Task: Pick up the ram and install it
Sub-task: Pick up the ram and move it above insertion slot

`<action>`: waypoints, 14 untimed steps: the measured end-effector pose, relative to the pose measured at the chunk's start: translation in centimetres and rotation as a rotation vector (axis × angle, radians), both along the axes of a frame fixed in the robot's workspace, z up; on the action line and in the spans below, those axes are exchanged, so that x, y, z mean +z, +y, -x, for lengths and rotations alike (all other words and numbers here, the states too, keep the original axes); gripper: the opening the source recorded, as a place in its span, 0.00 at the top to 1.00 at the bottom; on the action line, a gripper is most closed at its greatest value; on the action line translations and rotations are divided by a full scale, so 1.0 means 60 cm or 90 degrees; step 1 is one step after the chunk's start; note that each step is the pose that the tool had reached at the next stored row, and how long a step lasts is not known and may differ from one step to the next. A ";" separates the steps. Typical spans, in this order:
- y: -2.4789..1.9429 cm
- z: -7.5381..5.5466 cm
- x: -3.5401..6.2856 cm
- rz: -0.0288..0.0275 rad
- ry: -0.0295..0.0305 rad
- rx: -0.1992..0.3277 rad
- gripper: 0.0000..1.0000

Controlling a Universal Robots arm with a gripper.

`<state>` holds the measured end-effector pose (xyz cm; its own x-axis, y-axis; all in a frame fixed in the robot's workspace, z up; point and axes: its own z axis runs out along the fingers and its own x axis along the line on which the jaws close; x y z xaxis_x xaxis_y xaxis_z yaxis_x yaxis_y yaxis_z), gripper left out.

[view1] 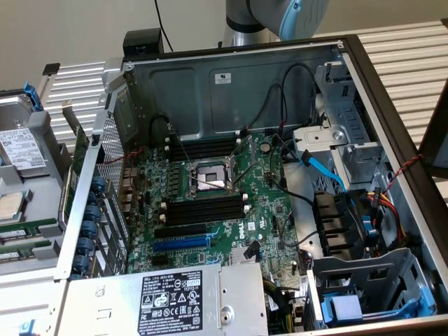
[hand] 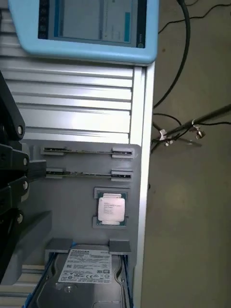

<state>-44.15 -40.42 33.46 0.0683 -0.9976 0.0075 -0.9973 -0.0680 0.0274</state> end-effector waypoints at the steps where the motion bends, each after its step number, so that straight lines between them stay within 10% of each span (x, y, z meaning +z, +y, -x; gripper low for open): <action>1: 0.0000 0.000 -0.001 0.0000 0.0000 0.007 0.89; 7: -0.0007 0.001 -0.009 0.0000 0.0003 0.039 0.64; 14: -0.0056 0.011 -0.027 0.0001 -0.0005 0.054 0.64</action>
<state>-44.80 -40.75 31.85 0.1528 -0.9882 0.0077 -0.9879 -0.1525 0.0267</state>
